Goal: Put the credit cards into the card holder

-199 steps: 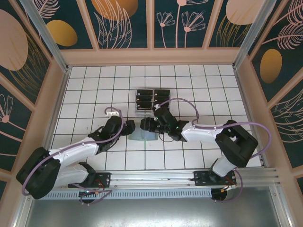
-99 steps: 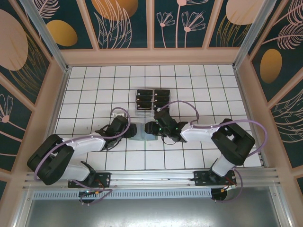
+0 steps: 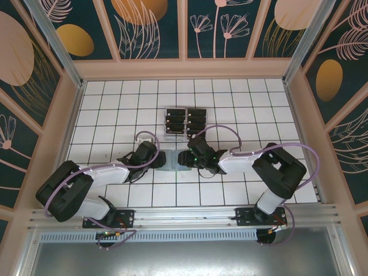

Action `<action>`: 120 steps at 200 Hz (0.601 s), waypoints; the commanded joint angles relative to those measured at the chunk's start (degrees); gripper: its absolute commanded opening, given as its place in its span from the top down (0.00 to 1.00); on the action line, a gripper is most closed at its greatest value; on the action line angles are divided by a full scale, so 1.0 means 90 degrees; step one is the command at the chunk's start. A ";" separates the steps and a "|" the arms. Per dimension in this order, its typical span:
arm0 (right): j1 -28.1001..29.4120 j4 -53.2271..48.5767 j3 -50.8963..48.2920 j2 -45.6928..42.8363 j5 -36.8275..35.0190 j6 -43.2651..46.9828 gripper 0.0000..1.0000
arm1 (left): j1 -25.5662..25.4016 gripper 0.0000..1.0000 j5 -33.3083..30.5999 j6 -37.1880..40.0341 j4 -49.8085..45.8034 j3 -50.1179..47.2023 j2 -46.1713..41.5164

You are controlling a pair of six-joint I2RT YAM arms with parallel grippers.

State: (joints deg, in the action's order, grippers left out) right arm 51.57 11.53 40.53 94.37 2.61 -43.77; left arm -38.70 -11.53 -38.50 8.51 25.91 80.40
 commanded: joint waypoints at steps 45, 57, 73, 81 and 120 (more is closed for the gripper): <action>-0.0035 0.0456 -0.0050 0.0284 0.0354 0.0059 0.54 | -0.0021 0.21 0.0063 0.0045 0.0348 -0.0242 0.0270; -0.0037 0.0593 -0.0060 0.0283 0.0490 0.0057 0.54 | -0.0024 0.21 0.0089 0.0040 0.0393 -0.0252 0.0302; -0.0034 0.0769 -0.0055 0.0313 0.0667 0.0024 0.54 | -0.0020 0.21 0.0119 0.0030 0.0459 -0.0272 0.0345; -0.0031 0.0866 -0.0061 0.0331 0.0754 0.0002 0.54 | -0.0020 0.21 0.0130 0.0030 0.0488 -0.0281 0.0364; -0.0032 0.1225 -0.0014 0.0421 0.1100 -0.0132 0.54 | -0.0022 0.22 0.0160 0.0024 0.0574 -0.0299 0.0413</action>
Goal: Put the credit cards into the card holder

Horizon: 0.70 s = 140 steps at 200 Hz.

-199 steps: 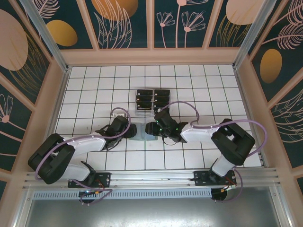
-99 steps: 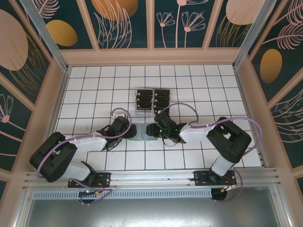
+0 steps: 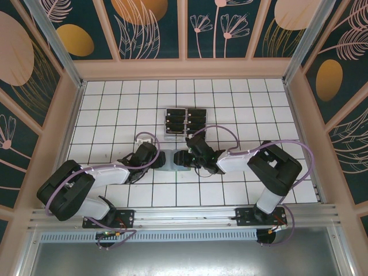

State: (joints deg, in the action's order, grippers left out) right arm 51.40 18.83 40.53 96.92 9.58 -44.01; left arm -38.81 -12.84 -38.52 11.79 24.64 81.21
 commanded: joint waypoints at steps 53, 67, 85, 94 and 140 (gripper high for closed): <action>-0.0027 0.0051 0.0039 -0.0294 0.0048 -0.0026 0.54 | -0.0011 0.22 0.0289 0.0016 0.0204 -0.0207 0.0240; -0.0046 -0.0090 0.0028 -0.0459 -0.0087 0.0012 0.54 | -0.0009 0.22 0.0294 0.0005 0.0208 -0.0228 0.0210; -0.0078 -0.0317 0.0028 -0.0585 -0.0279 0.0063 0.54 | -0.0009 0.22 0.0299 0.0003 0.0223 -0.0264 0.0193; -0.0105 -0.0396 0.0027 -0.0604 -0.0338 0.0085 0.54 | -0.0011 0.22 0.0306 -0.0002 0.0222 -0.0267 0.0191; -0.0183 -0.0529 -0.0028 -0.0537 -0.0513 0.0163 0.54 | -0.0005 0.22 0.0296 -0.0006 0.0232 -0.0282 0.0182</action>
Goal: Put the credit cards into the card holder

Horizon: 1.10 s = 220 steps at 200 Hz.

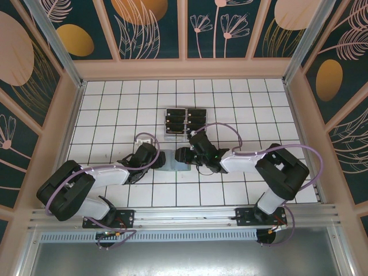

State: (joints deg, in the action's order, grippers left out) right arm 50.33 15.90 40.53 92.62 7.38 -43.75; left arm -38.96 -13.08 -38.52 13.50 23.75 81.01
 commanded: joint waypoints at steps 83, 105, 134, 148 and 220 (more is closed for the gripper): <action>-0.0120 -0.0163 -0.0090 0.0374 -0.0341 0.0177 0.54 | 0.0008 0.22 0.0340 -0.0007 0.0051 -0.0168 0.0242; -0.0123 -0.0212 -0.0090 0.0455 -0.0393 0.0174 0.54 | 0.0009 0.22 0.0341 -0.0017 0.0061 -0.0171 0.0248; -0.0118 -0.0321 -0.0104 0.0499 -0.0481 0.0135 0.51 | 0.0006 0.22 0.0331 -0.0017 0.0055 -0.0189 0.0242; -0.0113 -0.0366 -0.0128 0.0468 -0.0533 0.0114 0.49 | 0.0007 0.22 0.0330 -0.0017 0.0063 -0.0195 0.0229; -0.0071 -0.0476 -0.0179 0.0346 -0.0612 0.0037 0.49 | 0.0008 0.22 0.0340 -0.0007 0.0088 -0.0203 0.0218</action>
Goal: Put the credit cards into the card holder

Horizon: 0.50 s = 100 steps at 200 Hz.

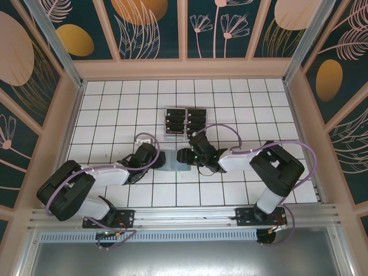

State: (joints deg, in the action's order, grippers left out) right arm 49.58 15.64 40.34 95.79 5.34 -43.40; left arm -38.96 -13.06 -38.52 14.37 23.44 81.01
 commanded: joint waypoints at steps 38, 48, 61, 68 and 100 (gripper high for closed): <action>0.0091 -0.0354 -0.0070 0.0157 -0.0243 -0.0048 0.49 | 0.0006 0.22 0.0360 -0.0021 0.0040 -0.0218 0.0223; 0.0123 -0.0280 -0.0007 0.0273 -0.0116 -0.0056 0.49 | 0.0004 0.22 0.0379 -0.0032 0.0074 -0.0240 0.0249; 0.0169 -0.0180 0.0086 0.0397 0.0024 -0.0068 0.49 | 0.0011 0.23 0.0396 -0.0044 0.0115 -0.0251 0.0277; 0.0198 -0.0116 0.0125 0.0447 0.0086 -0.0079 0.49 | 0.0007 0.23 0.0411 -0.0053 0.0139 -0.0260 0.0295; 0.0228 0.0333 0.0183 0.0543 0.0439 -0.0248 0.50 | 0.0007 0.23 0.0460 -0.0093 0.0213 -0.0280 0.0347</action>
State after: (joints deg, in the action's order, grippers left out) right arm 50.81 18.06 41.93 98.21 5.96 -43.86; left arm -38.96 -13.17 -38.54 16.34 22.52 81.14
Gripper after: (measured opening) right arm 0.502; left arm 0.767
